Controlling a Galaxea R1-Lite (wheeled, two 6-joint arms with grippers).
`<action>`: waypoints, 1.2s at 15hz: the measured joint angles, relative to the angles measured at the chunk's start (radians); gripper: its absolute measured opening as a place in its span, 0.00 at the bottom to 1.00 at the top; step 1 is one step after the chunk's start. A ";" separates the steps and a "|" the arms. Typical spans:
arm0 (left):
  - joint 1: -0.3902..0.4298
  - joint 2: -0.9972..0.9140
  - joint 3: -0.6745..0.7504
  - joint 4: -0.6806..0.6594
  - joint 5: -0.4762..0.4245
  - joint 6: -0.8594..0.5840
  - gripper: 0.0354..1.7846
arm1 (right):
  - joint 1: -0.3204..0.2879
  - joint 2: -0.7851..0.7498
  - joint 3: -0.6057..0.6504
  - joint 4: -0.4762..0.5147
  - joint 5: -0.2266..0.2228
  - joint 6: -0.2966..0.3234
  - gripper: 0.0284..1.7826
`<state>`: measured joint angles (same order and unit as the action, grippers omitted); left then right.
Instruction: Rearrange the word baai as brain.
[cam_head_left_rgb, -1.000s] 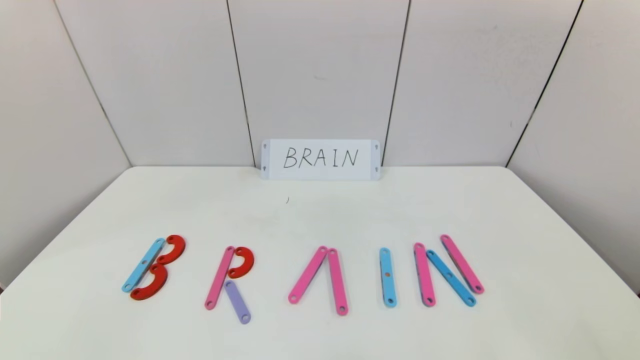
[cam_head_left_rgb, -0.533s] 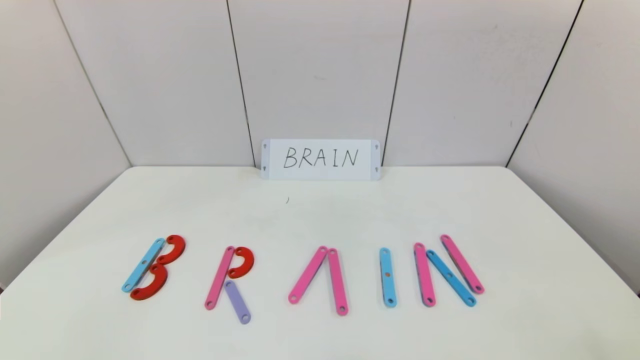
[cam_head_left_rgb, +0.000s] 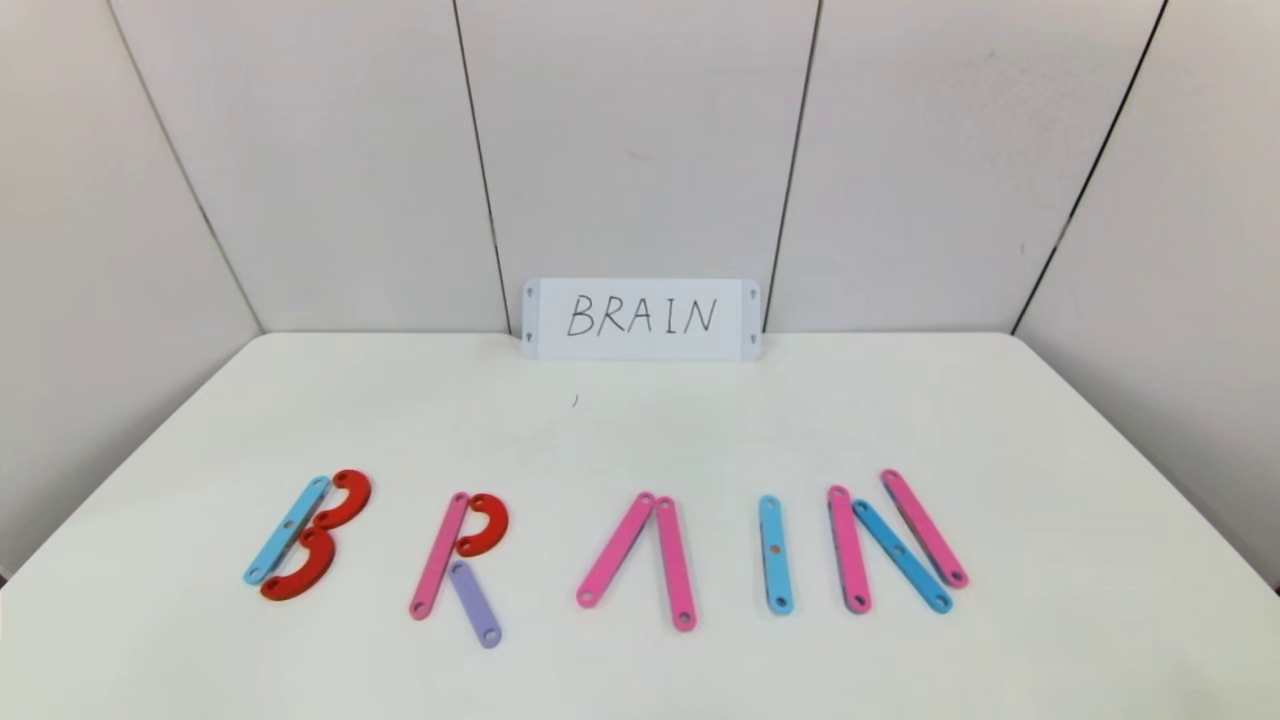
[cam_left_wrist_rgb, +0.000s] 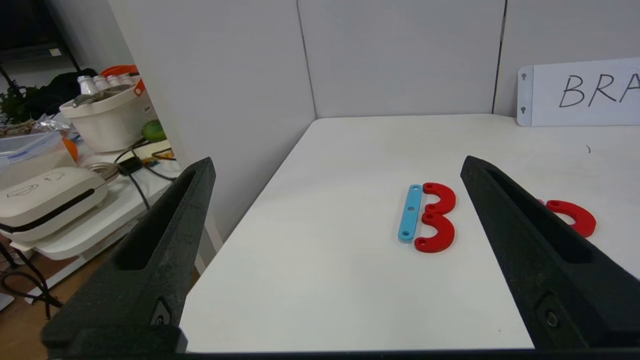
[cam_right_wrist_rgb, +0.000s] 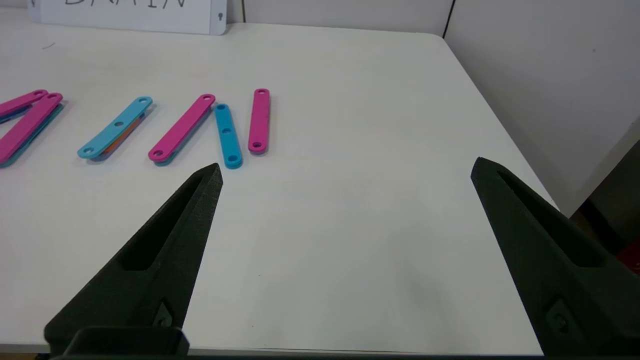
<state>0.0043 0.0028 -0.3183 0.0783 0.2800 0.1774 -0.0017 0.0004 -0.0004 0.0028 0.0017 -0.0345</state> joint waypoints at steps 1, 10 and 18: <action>0.000 0.000 0.012 -0.017 -0.005 -0.003 0.97 | 0.000 0.000 0.000 0.000 0.000 0.003 0.97; -0.003 0.000 0.313 -0.390 -0.189 0.065 0.97 | 0.000 0.000 0.000 -0.001 0.000 0.004 0.97; -0.003 -0.001 0.318 -0.077 -0.311 -0.058 0.97 | 0.000 0.000 0.000 -0.001 -0.001 0.005 0.97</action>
<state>0.0013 0.0019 0.0000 0.0017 -0.0313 0.1196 -0.0017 0.0004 0.0000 0.0017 0.0009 -0.0298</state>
